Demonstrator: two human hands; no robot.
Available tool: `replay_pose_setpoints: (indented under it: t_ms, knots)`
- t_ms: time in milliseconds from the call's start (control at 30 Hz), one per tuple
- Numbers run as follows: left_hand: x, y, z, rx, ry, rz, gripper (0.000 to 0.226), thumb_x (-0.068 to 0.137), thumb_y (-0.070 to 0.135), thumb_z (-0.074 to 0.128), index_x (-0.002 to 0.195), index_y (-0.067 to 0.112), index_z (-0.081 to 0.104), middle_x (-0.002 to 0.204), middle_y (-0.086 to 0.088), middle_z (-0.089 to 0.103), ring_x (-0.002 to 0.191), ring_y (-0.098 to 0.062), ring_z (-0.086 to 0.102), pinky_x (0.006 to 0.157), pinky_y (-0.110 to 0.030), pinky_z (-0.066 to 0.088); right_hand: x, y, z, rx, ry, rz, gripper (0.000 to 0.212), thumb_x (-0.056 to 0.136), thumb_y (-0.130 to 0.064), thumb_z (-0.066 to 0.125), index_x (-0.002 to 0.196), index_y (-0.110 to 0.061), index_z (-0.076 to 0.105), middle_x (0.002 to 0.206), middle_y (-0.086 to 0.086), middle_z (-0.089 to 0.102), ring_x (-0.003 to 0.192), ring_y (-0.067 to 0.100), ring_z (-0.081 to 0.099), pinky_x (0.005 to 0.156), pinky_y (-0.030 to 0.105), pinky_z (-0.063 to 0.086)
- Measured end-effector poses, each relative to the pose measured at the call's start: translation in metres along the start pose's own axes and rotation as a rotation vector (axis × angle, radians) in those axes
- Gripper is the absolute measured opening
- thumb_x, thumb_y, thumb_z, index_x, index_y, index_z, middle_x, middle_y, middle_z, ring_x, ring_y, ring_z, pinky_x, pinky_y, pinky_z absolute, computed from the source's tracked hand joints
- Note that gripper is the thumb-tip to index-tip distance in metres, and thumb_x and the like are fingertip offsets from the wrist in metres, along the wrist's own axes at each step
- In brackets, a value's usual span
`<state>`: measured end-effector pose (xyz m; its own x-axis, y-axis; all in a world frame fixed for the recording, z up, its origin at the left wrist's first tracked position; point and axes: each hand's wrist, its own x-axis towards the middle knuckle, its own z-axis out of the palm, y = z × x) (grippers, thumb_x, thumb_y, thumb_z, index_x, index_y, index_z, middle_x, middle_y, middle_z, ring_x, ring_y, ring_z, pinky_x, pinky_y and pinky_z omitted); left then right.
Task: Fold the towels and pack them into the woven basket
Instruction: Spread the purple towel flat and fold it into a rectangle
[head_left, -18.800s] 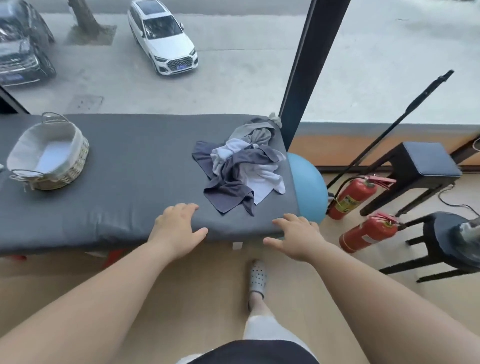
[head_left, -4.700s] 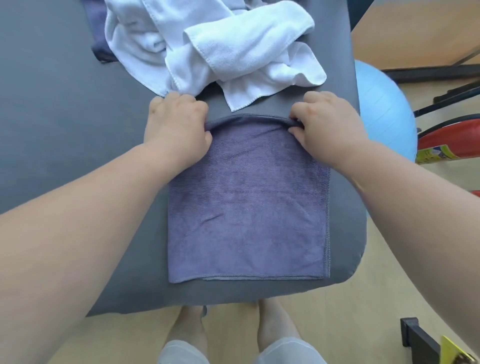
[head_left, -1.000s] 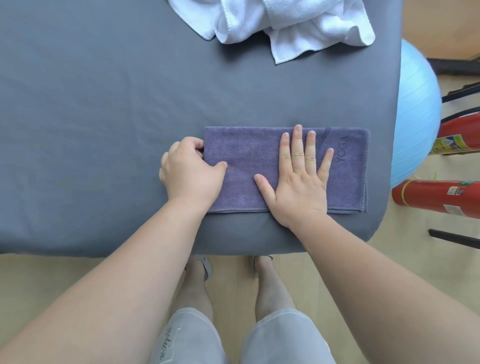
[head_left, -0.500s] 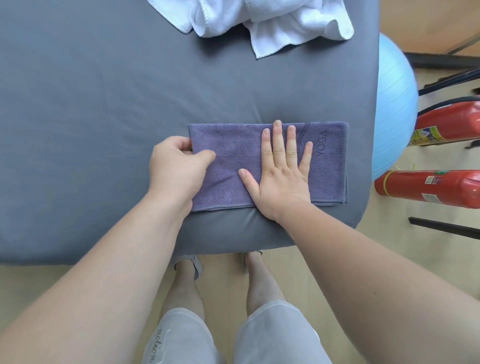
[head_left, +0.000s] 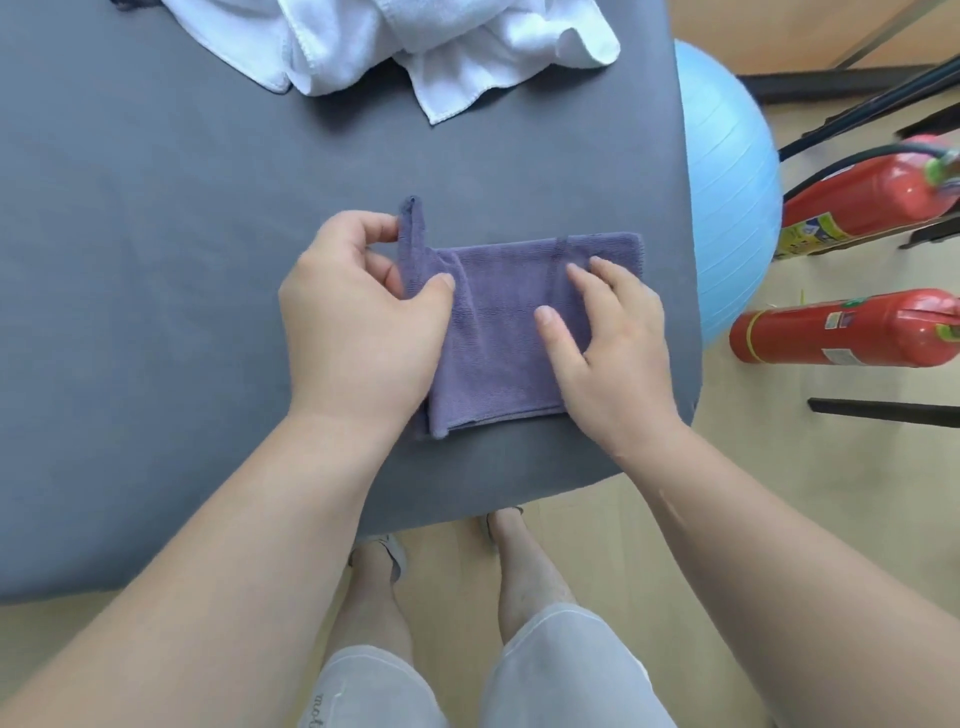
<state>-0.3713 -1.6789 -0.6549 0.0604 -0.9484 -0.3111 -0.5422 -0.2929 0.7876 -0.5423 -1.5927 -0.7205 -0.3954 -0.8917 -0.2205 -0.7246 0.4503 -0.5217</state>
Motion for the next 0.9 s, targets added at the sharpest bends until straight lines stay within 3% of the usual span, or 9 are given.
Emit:
replay_pose_setpoints:
  t_ms: [100,200,300,400,500,567,667,800,900]
  knots:
    - [-0.007,0.022,0.037,-0.004,-0.057,0.083,0.027,0.077,0.013,0.075,0.096,0.028,0.061,0.064,0.010,0.056,0.063,-0.006,0.058,0.066,-0.018,0.049,0.001,0.013,-0.019,0.196,0.024,0.156,0.043,0.100,-0.047,0.047,0.128,-0.019,0.064,0.126,-0.005,0.060,0.121,0.013,0.051,0.106,0.030,0.039]
    - [-0.013,0.036,0.075,-0.006,-0.124,0.122,0.023,0.078,0.010,0.071,0.096,0.022,0.063,0.065,0.011,0.055,0.070,-0.010,0.059,0.071,-0.023,0.050,0.008,0.018,-0.034,0.339,-0.054,0.230,0.027,0.103,-0.044,0.047,0.104,-0.027,0.068,0.101,-0.014,0.068,0.094,-0.002,0.059,0.083,0.025,0.045]
    - [-0.017,0.042,0.105,0.002,-0.194,0.140,0.023,0.081,0.016,0.069,0.102,0.022,0.064,0.076,0.008,0.060,0.080,-0.017,0.061,0.080,-0.035,0.052,0.019,0.021,-0.044,0.427,-0.053,0.246,0.044,0.102,-0.050,0.042,0.088,-0.019,0.069,0.084,-0.006,0.072,0.083,0.011,0.064,0.074,0.034,0.048]
    - [-0.022,0.035,0.122,0.059,-0.245,0.243,0.035,0.083,0.025,0.068,0.118,0.021,0.065,0.091,0.005,0.065,0.083,-0.018,0.063,0.086,-0.036,0.050,0.025,0.028,-0.047,0.482,-0.074,0.304,0.048,0.101,-0.051,0.043,0.070,-0.020,0.064,0.063,-0.013,0.064,0.067,0.015,0.057,0.064,0.035,0.046]
    - [-0.027,0.020,0.118,0.112,-0.257,0.394,0.033,0.085,0.019,0.063,0.118,0.017,0.067,0.098,0.004,0.066,0.081,-0.016,0.063,0.084,-0.029,0.048,0.023,0.035,-0.045,0.489,-0.151,0.330,0.045,0.095,-0.057,0.048,0.078,-0.020,0.068,0.066,-0.009,0.066,0.070,0.020,0.063,0.072,0.043,0.055]
    - [-0.028,0.009,0.108,0.152,-0.175,0.499,0.028,0.084,0.010,0.061,0.110,0.012,0.069,0.098,0.000,0.066,0.082,-0.016,0.062,0.079,-0.026,0.048,0.021,0.038,-0.041,0.445,-0.152,0.329,0.030,0.095,-0.050,0.060,0.092,-0.023,0.071,0.078,-0.010,0.072,0.079,0.010,0.067,0.082,0.037,0.056]
    - [-0.027,-0.009,0.093,0.229,-0.052,0.596,0.027,0.084,0.007,0.060,0.110,0.006,0.067,0.104,-0.008,0.063,0.090,-0.027,0.060,0.083,-0.037,0.049,0.021,0.037,-0.036,0.357,-0.121,0.337,0.024,0.091,-0.046,0.068,0.095,-0.023,0.070,0.077,-0.009,0.071,0.079,0.007,0.067,0.078,0.031,0.054]
    - [-0.024,-0.023,0.085,0.412,-0.006,0.583,0.046,0.084,0.024,0.065,0.127,0.009,0.060,0.129,-0.014,0.056,0.114,-0.036,0.054,0.099,-0.044,0.040,0.025,0.031,-0.036,0.288,-0.108,0.334,0.024,0.091,-0.039,0.068,0.076,-0.019,0.066,0.066,-0.009,0.065,0.067,0.012,0.061,0.070,0.033,0.051]
    - [-0.024,-0.028,0.086,0.568,-0.071,0.587,0.064,0.087,0.044,0.060,0.141,0.010,0.050,0.148,-0.016,0.044,0.134,-0.038,0.041,0.110,-0.053,0.031,0.024,0.029,-0.044,0.285,-0.114,0.310,0.026,0.094,-0.033,0.062,0.074,-0.017,0.062,0.063,-0.007,0.062,0.064,0.013,0.055,0.065,0.032,0.044]
